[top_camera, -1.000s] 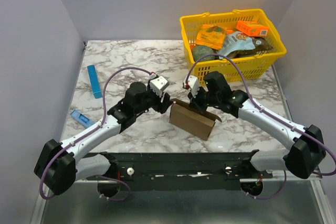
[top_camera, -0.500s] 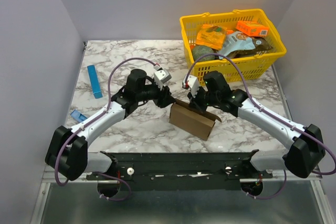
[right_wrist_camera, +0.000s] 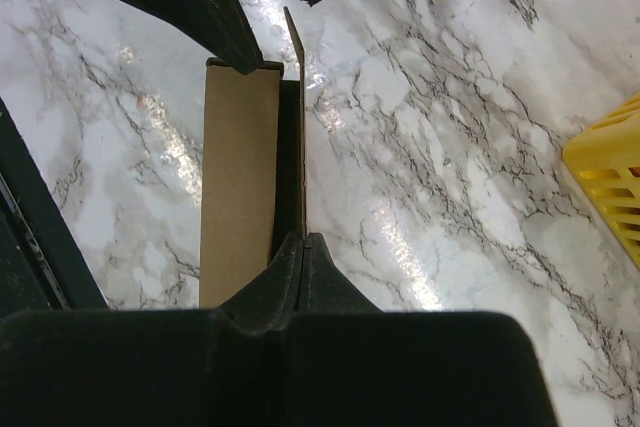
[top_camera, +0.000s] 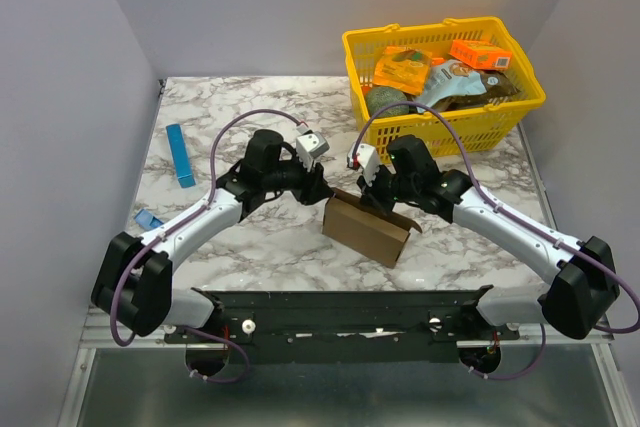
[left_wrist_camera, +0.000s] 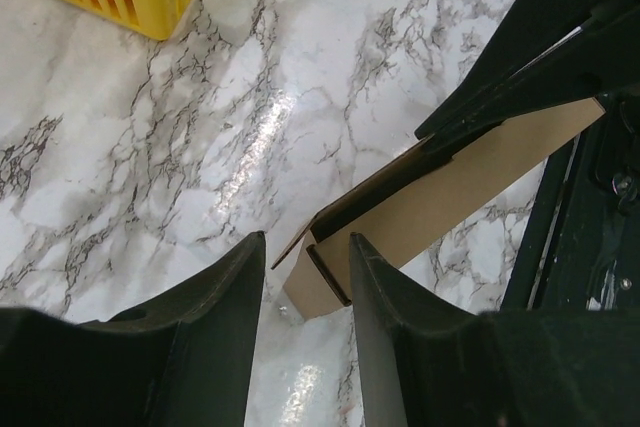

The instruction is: Fold the paper box

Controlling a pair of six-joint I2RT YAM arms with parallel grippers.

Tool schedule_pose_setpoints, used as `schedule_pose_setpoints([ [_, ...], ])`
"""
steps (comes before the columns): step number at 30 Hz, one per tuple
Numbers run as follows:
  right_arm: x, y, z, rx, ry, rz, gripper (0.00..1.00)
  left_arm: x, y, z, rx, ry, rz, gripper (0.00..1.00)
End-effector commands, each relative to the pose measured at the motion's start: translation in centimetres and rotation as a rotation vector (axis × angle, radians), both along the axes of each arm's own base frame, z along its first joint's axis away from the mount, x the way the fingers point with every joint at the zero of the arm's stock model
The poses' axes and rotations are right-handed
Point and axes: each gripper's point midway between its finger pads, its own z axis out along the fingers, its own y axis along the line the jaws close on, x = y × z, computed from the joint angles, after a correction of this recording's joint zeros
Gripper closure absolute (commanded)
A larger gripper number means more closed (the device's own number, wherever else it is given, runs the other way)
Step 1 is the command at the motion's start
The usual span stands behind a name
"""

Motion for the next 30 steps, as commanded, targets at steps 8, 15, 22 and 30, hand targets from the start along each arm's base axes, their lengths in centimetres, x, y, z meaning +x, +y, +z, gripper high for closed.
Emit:
schedule_pose_setpoints([
  [8,-0.3,-0.2,-0.4,-0.035,0.019,0.002,0.99,0.0,-0.9,0.2,0.007,0.000,-0.029,0.63],
  [15,-0.3,-0.2,-0.4,-0.037,0.020,0.001,0.99,-0.4,-1.6,-0.4,0.026,0.015,-0.042,0.71],
  [22,-0.2,-0.3,-0.5,-0.039,0.021,-0.005,1.00,-0.1,-1.5,-1.0,0.081,-0.016,-0.018,0.80],
  [30,-0.1,-0.4,-0.4,-0.044,0.014,-0.009,1.00,0.3,-1.2,-1.0,0.130,-0.038,0.035,0.88],
])
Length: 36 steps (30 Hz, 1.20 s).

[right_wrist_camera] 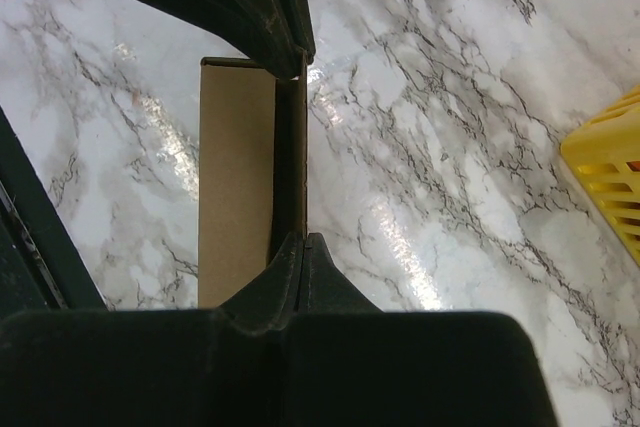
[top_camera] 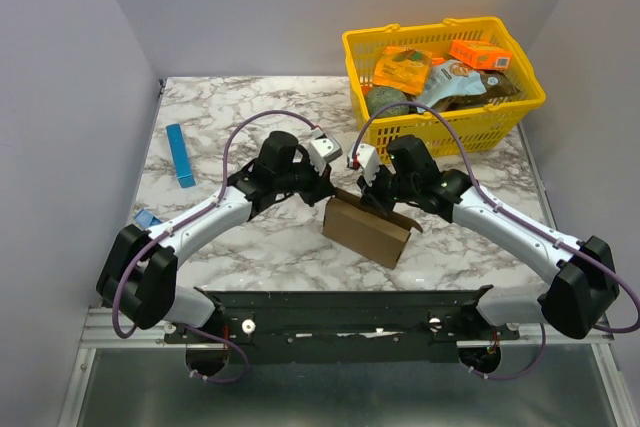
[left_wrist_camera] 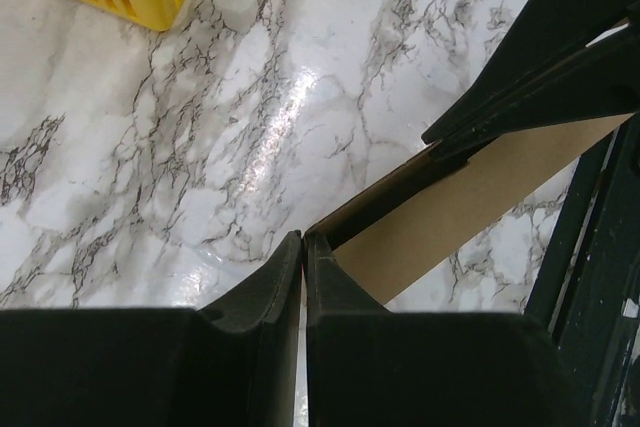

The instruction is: Fold the paper box

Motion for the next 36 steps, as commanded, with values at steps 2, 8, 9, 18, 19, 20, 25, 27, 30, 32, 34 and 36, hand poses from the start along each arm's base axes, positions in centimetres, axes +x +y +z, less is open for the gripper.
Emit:
schedule_pose_setpoints([
  [2,-0.1,-0.3,-0.3,-0.036,0.012,-0.006,0.99,0.6,0.3,0.4,0.051,-0.030,0.047,0.87],
  [8,-0.1,-0.3,-0.2,-0.037,0.011,-0.007,0.99,0.7,0.6,0.5,0.066,-0.045,0.072,0.90],
  [9,-0.1,-0.3,-0.2,-0.039,0.011,-0.004,0.99,0.7,0.7,0.5,0.067,-0.045,0.071,0.91],
  [18,0.2,-0.6,0.3,-0.038,-0.020,-0.025,0.99,0.0,0.6,-0.4,0.129,-0.055,0.117,1.00],
  [19,0.3,-0.6,0.5,-0.033,-0.027,-0.028,0.99,-0.1,0.6,-0.7,0.136,-0.052,0.128,1.00],
  [20,0.4,-0.7,0.6,-0.035,-0.036,-0.037,0.99,0.2,0.9,-0.8,0.151,-0.065,0.163,1.00],
  [25,1.1,-1.0,1.9,-0.032,-0.127,-0.082,0.99,0.5,0.9,-0.6,0.130,-0.084,0.240,1.00],
  [27,1.3,-1.4,2.4,-0.044,-0.177,-0.109,0.99,0.6,0.6,0.0,0.091,-0.095,0.251,1.00],
  [30,1.7,-1.9,2.8,-0.057,-0.226,-0.140,0.99,0.8,0.2,0.3,0.057,-0.090,0.261,1.00],
  [32,1.9,-2.0,2.8,-0.066,-0.244,-0.155,0.99,0.4,0.0,-0.3,0.054,-0.066,0.250,1.00],
  [34,2.0,-2.2,2.1,-0.095,-0.246,-0.168,1.00,0.3,-0.3,-0.9,0.053,-0.057,0.250,1.00],
  [36,2.2,-2.4,1.3,-0.132,-0.245,-0.182,1.00,0.0,-0.5,-1.5,0.076,-0.049,0.252,1.00],
])
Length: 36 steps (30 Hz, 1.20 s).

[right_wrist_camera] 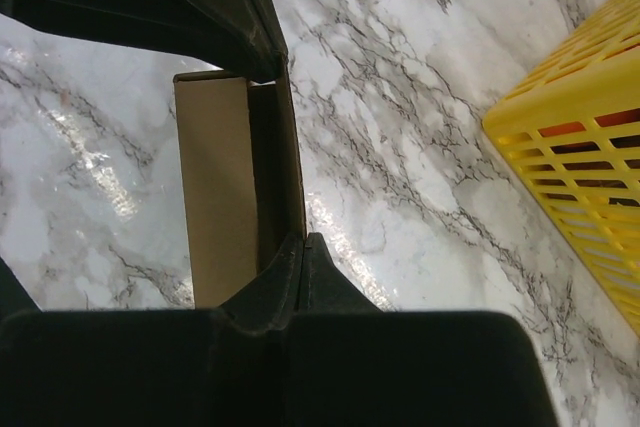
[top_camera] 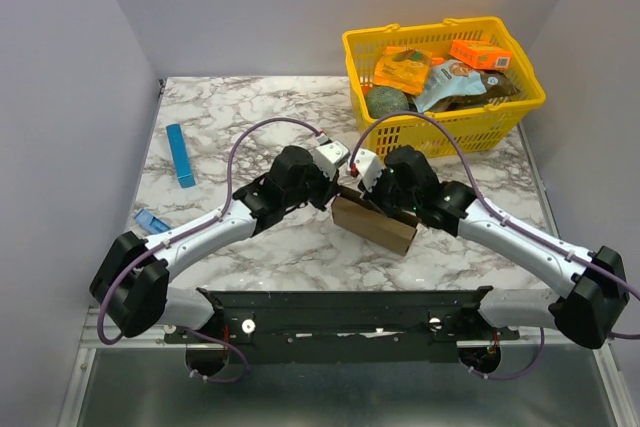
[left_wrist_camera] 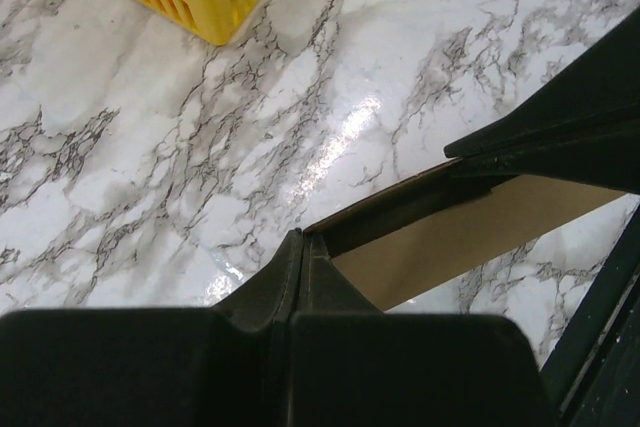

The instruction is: Fold the paper box

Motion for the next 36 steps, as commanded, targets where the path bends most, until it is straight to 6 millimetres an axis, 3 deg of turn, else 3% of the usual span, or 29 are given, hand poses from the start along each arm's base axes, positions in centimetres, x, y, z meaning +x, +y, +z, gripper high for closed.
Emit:
schedule_pose_setpoints([
  [1,1.5,-0.8,0.0,-0.053,-0.084,-0.074,0.99,-0.1,0.3,-2.1,0.044,0.036,0.057,1.00],
  [5,1.8,-0.8,-0.5,-0.064,-0.083,-0.089,0.99,0.3,1.1,-2.3,0.051,0.036,0.134,1.00],
  [9,1.8,-0.9,-0.3,-0.062,-0.089,-0.093,0.99,-0.6,1.5,-3.5,0.075,0.053,0.167,1.00],
  [18,1.7,-1.0,-0.3,-0.060,-0.087,-0.097,0.99,-1.8,1.0,-5.4,0.111,0.069,0.169,1.00],
  [36,1.7,-1.2,0.4,-0.048,-0.105,-0.102,0.99,-4.0,2.6,-9.0,0.211,0.123,0.166,1.00],
])
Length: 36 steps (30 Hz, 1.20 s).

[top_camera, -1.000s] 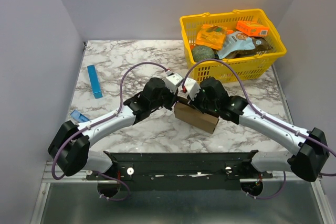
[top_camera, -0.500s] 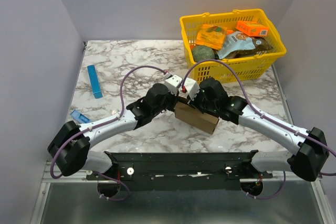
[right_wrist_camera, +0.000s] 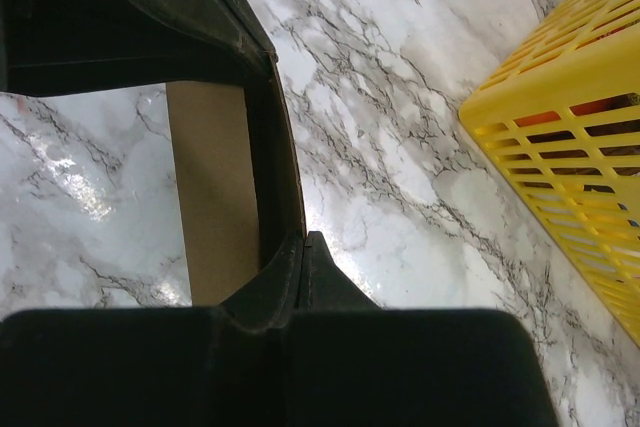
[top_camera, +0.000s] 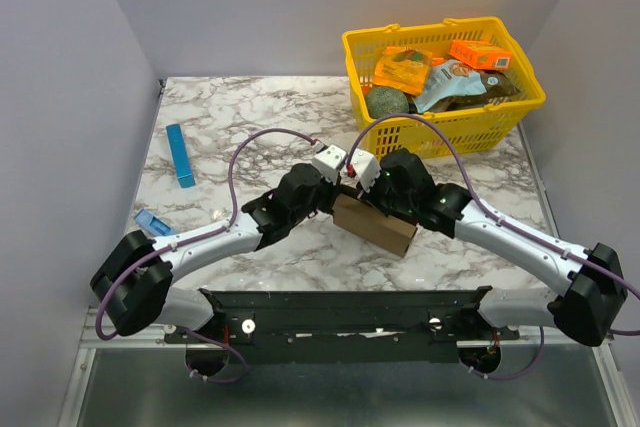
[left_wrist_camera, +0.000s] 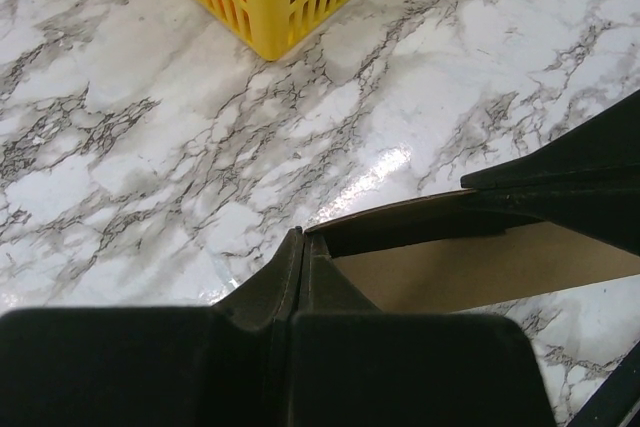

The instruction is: Fold the paper box

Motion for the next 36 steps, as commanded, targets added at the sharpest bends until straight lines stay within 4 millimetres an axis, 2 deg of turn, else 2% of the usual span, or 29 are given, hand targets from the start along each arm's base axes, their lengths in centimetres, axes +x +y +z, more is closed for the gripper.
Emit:
schedule_pose_setpoints([
  [1,0.9,-0.9,0.8,-0.008,-0.059,-0.051,0.99,-4.4,3.4,-8.1,0.249,0.179,-0.039,1.00],
  [7,0.9,-0.8,0.9,-0.005,-0.063,-0.050,0.99,-5.1,4.2,-9.1,0.288,0.192,-0.044,1.00],
  [10,0.9,-1.0,1.1,-0.003,-0.068,-0.056,0.99,-5.9,4.0,-9.8,0.294,0.214,-0.065,1.00],
  [16,0.9,-1.0,1.7,0.010,-0.079,-0.062,0.97,-6.0,4.0,-10.9,0.316,0.232,-0.061,1.00],
  [26,0.8,-1.0,2.6,0.049,-0.079,-0.081,0.67,-6.0,4.1,-11.1,0.325,0.218,-0.055,1.00],
  [28,0.5,-0.9,3.4,0.077,-0.087,-0.082,0.58,-6.0,4.0,-11.1,0.328,0.215,-0.056,1.00],
  [30,0.3,-1.0,4.0,0.100,-0.089,-0.082,0.55,-6.0,4.0,-11.2,0.333,0.212,-0.056,1.00],
  [34,-0.3,-1.3,5.2,0.139,-0.074,-0.106,0.37,-5.9,3.9,-11.1,0.336,0.203,-0.051,1.00],
  [36,-0.7,-1.6,6.6,0.187,-0.052,-0.153,0.35,-5.9,3.9,-11.3,0.343,0.207,-0.048,1.00],
])
